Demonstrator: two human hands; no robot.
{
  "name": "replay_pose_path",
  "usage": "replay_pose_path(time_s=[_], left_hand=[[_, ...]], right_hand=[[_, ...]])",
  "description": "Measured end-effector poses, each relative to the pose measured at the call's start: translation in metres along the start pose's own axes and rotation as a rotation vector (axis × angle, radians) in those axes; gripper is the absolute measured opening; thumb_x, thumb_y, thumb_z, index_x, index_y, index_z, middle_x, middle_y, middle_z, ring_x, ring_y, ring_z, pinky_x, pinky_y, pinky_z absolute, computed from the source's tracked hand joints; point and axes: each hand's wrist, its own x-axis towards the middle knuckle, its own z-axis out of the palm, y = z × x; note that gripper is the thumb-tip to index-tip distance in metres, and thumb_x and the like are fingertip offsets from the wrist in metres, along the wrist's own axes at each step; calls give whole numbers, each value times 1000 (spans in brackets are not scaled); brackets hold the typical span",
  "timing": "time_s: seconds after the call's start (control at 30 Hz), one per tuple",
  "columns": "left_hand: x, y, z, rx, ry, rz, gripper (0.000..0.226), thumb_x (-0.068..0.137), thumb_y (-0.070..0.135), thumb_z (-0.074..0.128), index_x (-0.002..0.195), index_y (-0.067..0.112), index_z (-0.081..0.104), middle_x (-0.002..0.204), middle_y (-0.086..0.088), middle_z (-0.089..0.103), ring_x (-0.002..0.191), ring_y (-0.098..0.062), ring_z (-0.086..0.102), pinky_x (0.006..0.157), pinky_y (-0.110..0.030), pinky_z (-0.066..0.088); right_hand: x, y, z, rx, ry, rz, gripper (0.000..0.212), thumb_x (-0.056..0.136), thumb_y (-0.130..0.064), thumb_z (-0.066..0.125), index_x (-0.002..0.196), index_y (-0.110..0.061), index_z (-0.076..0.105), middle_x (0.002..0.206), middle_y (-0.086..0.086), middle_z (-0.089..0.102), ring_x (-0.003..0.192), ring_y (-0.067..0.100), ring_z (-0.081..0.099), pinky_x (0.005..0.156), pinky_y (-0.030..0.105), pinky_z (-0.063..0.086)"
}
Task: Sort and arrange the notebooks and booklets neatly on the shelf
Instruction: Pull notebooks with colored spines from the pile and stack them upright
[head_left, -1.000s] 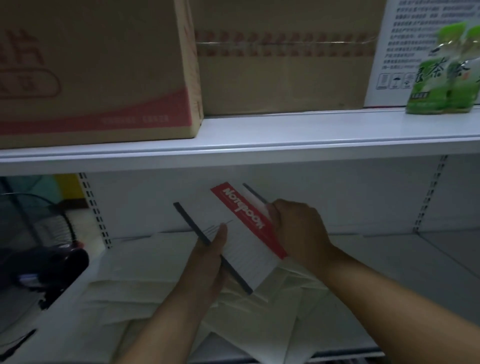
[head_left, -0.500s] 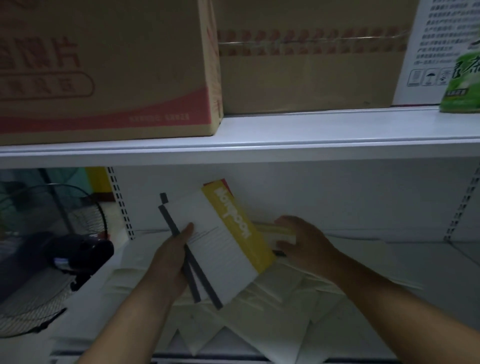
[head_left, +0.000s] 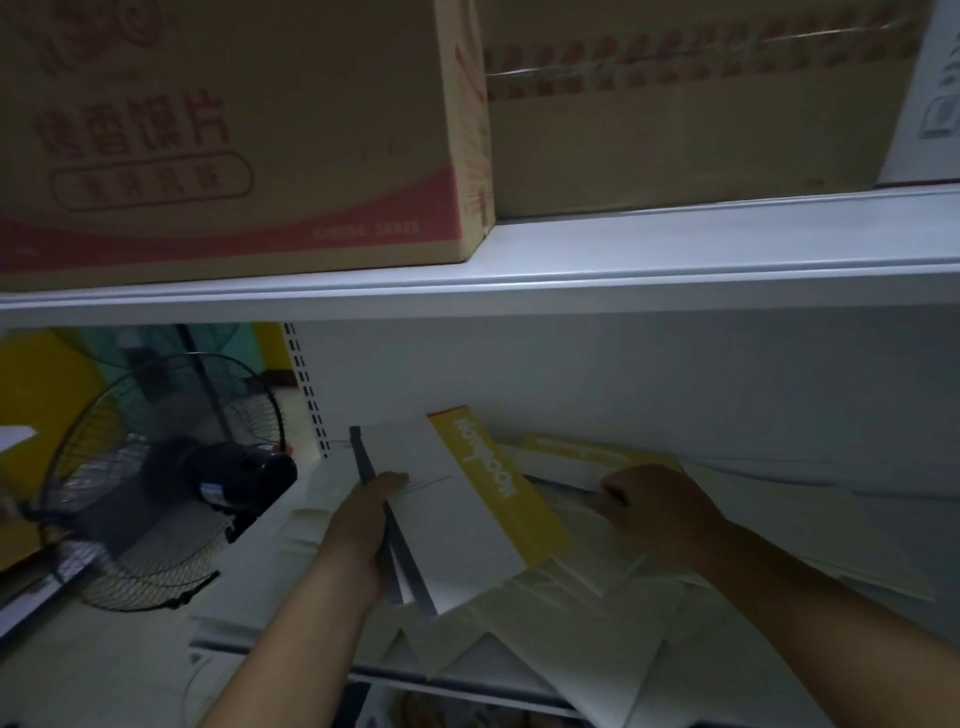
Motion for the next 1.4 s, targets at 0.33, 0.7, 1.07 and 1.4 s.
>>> replay_pose_path(time_s=[0.33, 0.7, 1.07, 1.4], left_hand=[[-15, -18, -6, -106, 41, 292, 23, 100, 16, 41, 117, 24, 55, 108, -4, 66, 96, -25, 64, 74, -35, 51], [2, -12, -9, -2, -231, 255, 13, 97, 14, 48, 99, 16, 61, 91, -9, 65, 81, -26, 63, 74, -36, 49], [-49, -91, 103, 176, -753, 26, 23, 99, 33, 45, 113, 23, 62, 101, 7, 68, 89, -10, 64, 76, -27, 49], [-172, -162, 226, 244, -993, -309, 58, 83, 61, 53, 100, 7, 69, 85, -14, 74, 76, -30, 69, 70, -40, 56]], right_hand=[[-1, -108, -52, -49, 429, -194, 41, 95, -30, 37, 77, -12, 69, 74, 12, 69, 66, 30, 67, 56, 30, 48], [-38, -141, -32, 255, 69, -217, 42, 83, -34, 36, 104, -17, 67, 114, 2, 65, 107, 24, 56, 89, 27, 43], [-191, -14, -57, 692, 147, 748, 61, 84, -30, 69, 137, -29, 39, 113, -7, 60, 101, 7, 61, 84, 22, 49], [-309, 84, -86, 1108, 548, 934, 38, 91, 7, 48, 100, -29, 59, 96, -11, 70, 73, 11, 67, 64, 23, 52]])
